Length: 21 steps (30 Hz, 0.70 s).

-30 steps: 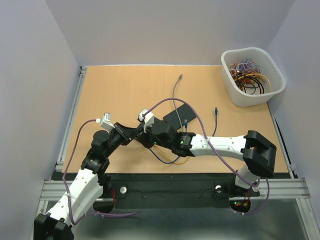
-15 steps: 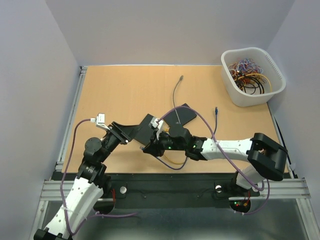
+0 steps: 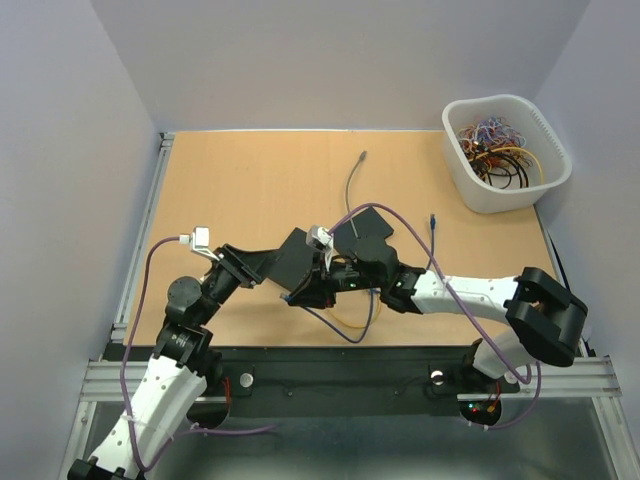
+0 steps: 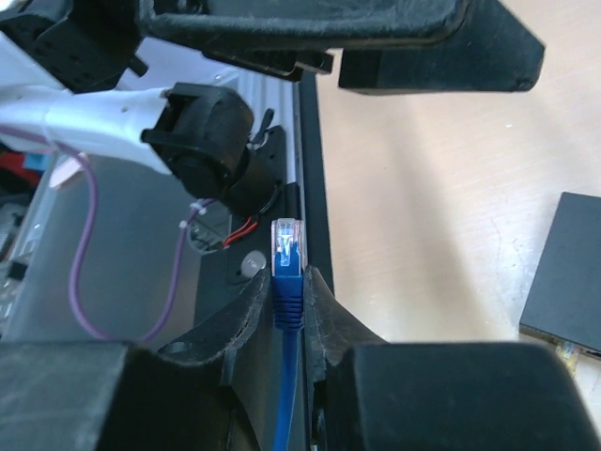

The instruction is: Insert the plug into the switch port

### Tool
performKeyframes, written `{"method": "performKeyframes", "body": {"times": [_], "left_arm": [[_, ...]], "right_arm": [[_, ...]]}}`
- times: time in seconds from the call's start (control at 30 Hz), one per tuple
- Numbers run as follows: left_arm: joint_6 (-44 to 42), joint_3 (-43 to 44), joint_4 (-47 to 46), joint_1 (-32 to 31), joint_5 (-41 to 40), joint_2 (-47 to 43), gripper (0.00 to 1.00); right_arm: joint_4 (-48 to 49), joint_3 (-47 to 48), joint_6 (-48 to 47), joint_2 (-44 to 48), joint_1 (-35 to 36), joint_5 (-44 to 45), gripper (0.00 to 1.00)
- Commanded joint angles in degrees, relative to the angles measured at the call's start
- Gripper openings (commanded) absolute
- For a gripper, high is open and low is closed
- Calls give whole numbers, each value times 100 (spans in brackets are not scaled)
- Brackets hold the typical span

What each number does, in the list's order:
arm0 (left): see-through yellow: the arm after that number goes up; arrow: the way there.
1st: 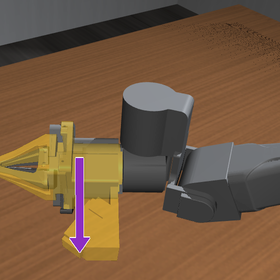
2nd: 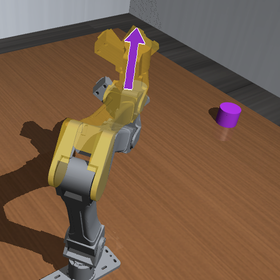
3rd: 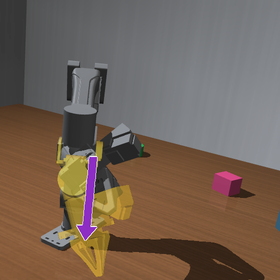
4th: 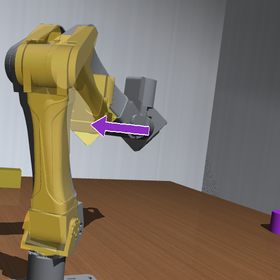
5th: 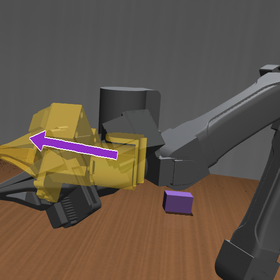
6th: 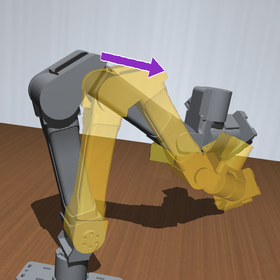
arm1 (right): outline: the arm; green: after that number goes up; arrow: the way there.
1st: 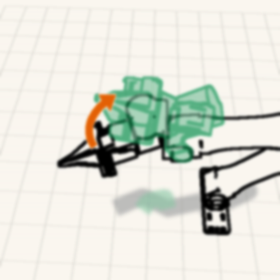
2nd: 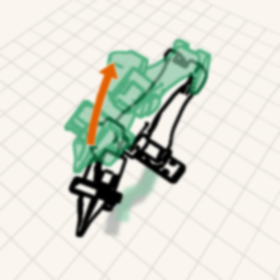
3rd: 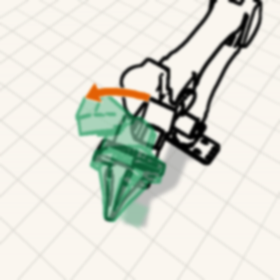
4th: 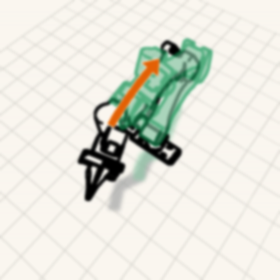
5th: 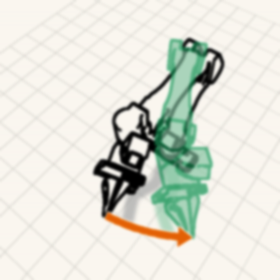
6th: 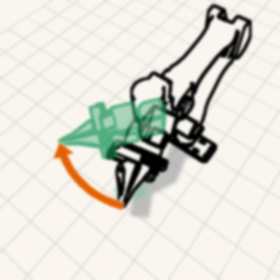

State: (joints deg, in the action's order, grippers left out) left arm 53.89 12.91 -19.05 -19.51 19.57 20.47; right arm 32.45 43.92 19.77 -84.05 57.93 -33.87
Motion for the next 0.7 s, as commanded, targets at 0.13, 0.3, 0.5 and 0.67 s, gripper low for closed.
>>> {"method": "performKeyframes", "body": {"times": [0.13,0.3,0.5,0.67], "left_arm": [[-335,19,-574,-9,161,-122,63],[-476,-113,-679,-9,222,-368,62],[-686,-183,-855,-9,285,-404,61],[-888,1,-188,-18,-629,114,58]], "right_arm": [[368,-6,141,196,-89,-1288,1],[368,-77,133,354,-89,-1421,1],[176,-112,-25,459,-98,-1133,0],[-836,-68,-421,565,-107,993,1]]}}
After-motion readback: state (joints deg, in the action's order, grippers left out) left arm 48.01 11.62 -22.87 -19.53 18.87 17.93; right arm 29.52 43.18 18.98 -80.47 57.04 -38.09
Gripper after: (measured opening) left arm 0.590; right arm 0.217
